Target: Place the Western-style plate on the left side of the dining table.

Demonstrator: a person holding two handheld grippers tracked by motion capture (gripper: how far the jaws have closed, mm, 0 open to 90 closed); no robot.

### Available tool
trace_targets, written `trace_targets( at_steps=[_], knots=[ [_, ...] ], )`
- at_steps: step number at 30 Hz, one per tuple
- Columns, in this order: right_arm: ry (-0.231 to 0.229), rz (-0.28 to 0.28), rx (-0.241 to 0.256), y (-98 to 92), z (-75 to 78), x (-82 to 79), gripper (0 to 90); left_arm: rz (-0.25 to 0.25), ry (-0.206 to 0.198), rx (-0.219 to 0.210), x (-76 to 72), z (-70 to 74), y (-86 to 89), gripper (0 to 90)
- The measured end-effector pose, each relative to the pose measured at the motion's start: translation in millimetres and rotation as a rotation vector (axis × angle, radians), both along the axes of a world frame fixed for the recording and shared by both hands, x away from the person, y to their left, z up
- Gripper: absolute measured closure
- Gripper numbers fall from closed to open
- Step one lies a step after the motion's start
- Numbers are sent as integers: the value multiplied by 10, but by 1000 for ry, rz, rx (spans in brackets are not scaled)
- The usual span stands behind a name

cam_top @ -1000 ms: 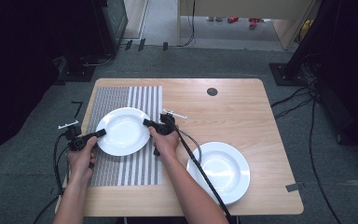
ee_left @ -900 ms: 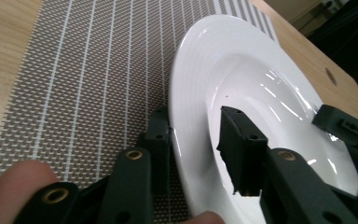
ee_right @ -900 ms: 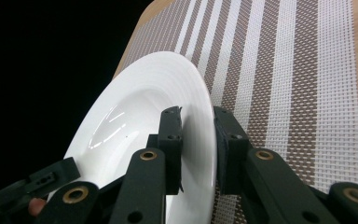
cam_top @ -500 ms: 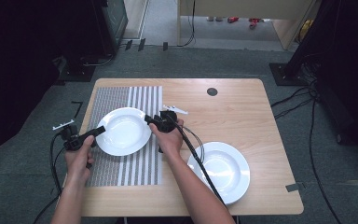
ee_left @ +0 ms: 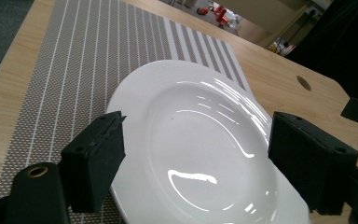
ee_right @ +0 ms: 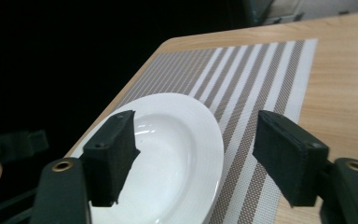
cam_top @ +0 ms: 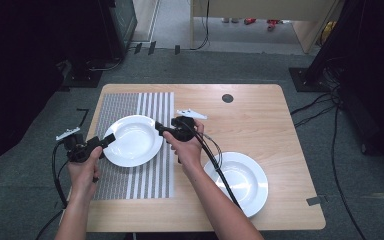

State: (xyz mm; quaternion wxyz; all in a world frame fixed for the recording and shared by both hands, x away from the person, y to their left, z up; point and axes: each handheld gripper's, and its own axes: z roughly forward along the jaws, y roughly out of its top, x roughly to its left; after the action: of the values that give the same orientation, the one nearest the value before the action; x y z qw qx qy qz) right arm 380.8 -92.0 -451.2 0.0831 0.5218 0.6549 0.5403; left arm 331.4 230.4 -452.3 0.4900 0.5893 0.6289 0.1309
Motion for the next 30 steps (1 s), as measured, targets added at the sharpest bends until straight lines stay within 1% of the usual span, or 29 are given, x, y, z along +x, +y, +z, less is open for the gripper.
trace_targets(
  at_steps=[1, 2, 3, 4, 8, 12, 13, 14, 17, 23, 24, 25, 26, 30],
  knots=[
    [-14, 18, -14, -19, 30, -24, 285, 0, -5, 5, -20, 21, -10, 180],
    [-40, 30, -32, -62, 92, -79, 275, 0, -12, 6, -40, 41, -23, 176],
    [-40, 30, -32, -62, 92, -79, 275, -2, -18, 12, -61, 60, -33, 176],
    [-48, 37, -33, -88, 123, -104, 265, -5, -21, 15, -84, 80, -41, 176],
    [-77, 37, -64, -206, 231, -201, 247, -10, -46, 28, -183, 173, -61, 173],
    [-93, 37, -73, -341, 305, -291, 234, -11, -72, 46, -297, 253, -53, 172],
    [-99, 27, -77, -413, 326, -339, 232, -8, -77, 49, -328, 267, -48, 172],
    [-99, 27, -77, -413, 326, -339, 232, -2, -84, 53, -360, 281, -43, 172],
    [-109, 16, -89, -519, 337, -402, 230, 7, -98, 61, -446, 316, -37, 172],
    [-111, -5, -102, -746, 328, -512, 225, 5, -106, 84, -574, 343, -74, 173],
    [-113, -9, -106, -787, 325, -528, 224, 4, -107, 86, -589, 340, -84, 172],
    [-115, -18, -111, -870, 319, -567, 224, 2, -106, 91, -604, 336, -96, 172],
    [-115, -18, -111, -870, 319, -567, 224, 1, -105, 92, -620, 328, -107, 172],
    [-114, -33, -114, -1040, 294, -637, 224, -5, -101, 87, -675, 267, -131, 173]
  ],
)
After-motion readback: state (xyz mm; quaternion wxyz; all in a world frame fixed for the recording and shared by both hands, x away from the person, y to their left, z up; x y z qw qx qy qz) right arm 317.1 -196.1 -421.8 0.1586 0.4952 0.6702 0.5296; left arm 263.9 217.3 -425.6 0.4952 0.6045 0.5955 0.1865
